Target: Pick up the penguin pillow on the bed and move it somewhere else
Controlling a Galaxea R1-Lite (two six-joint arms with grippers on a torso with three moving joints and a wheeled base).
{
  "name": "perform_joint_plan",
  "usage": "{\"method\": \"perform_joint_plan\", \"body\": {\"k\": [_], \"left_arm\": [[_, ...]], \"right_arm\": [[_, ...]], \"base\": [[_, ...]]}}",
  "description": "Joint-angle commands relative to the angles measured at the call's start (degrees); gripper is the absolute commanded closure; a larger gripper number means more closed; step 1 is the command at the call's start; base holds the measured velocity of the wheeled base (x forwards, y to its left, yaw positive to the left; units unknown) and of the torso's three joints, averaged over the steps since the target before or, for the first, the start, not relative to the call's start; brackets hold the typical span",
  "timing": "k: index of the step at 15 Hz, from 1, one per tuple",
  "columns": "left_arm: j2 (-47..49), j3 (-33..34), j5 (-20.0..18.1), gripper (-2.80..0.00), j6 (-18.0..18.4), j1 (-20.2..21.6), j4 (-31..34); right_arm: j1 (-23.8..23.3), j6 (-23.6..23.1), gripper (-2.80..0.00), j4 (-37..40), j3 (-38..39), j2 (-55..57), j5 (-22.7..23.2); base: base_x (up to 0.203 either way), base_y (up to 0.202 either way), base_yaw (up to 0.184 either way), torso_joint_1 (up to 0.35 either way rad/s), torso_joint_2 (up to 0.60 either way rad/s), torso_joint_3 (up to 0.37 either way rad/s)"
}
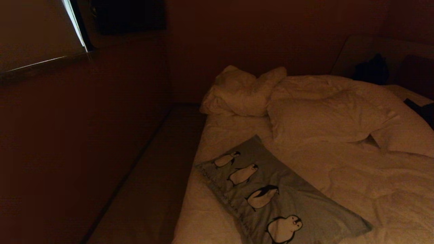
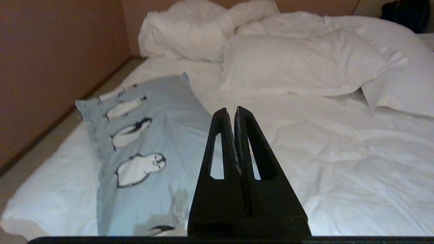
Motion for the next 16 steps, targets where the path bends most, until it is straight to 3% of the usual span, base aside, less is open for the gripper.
{"method": "perform_joint_plan", "body": {"k": [1, 4, 12, 16], "left_arm": [[0.01, 0.00, 0.02, 0.00, -0.01, -0.02, -0.01], [-0.06, 0.00, 0.02, 0.00, -0.01, -0.02, -0.01], [-0.05, 0.00, 0.02, 0.00, -0.01, 0.05, -0.01], [0.01, 0.00, 0.02, 0.00, -0.01, 0.06, -0.01]], "right_arm": [[0.02, -0.36, 0.00, -3.56, 2.80, 0.03, 0.05], [0.02, -0.80, 0.00, -6.21, 5.91, 0.03, -0.03], [0.02, -1.86, 0.00, 1.11, 5.95, 0.03, -0.06], [0.02, -1.18, 0.00, 1.26, 6.00, -0.12, -0.03]], "base": [[0.000, 0.000, 0.000, 0.000, 0.00, 0.000], [0.000, 0.000, 0.000, 0.000, 0.00, 0.000], [0.000, 0.000, 0.000, 0.000, 0.00, 0.000], [0.000, 0.000, 0.000, 0.000, 0.00, 0.000]]}}
